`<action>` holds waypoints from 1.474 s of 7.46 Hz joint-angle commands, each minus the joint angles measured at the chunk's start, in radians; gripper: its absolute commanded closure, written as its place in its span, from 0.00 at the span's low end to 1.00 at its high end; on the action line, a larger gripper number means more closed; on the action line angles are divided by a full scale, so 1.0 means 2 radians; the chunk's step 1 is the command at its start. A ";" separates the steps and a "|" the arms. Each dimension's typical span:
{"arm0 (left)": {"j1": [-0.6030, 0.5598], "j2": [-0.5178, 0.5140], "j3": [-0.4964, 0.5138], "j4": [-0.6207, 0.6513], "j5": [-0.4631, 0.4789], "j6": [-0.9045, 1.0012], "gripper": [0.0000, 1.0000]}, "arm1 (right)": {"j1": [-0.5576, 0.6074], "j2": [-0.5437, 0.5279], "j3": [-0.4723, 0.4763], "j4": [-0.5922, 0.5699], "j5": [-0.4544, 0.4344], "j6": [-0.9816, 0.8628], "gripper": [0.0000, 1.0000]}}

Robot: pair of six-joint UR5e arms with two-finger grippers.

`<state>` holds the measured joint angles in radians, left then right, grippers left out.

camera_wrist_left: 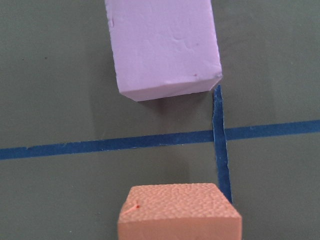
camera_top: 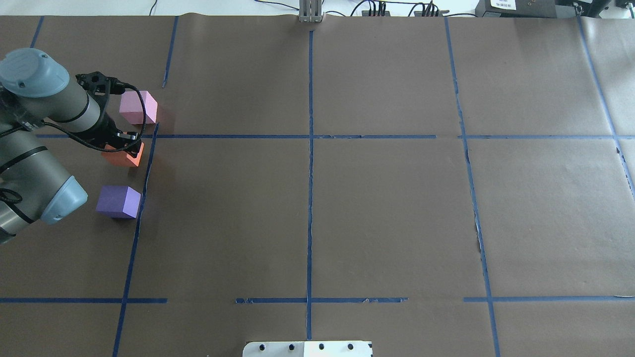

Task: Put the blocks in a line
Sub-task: 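Lower the orange cube between the pink and purple cubes, left gripper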

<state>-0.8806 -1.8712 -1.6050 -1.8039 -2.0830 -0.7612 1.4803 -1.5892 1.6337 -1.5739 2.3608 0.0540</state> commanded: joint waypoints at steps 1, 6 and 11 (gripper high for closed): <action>0.001 -0.001 -0.001 0.000 -0.007 0.000 0.96 | 0.000 0.000 0.000 0.000 0.000 0.000 0.00; 0.002 -0.002 0.000 0.000 -0.007 0.004 0.00 | 0.000 0.000 0.000 0.000 0.000 0.000 0.00; -0.062 -0.006 -0.017 0.014 -0.037 0.066 0.00 | 0.000 0.000 0.000 0.000 0.000 0.000 0.00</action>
<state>-0.9262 -1.8824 -1.6174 -1.7894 -2.1184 -0.7034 1.4803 -1.5892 1.6337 -1.5745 2.3608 0.0537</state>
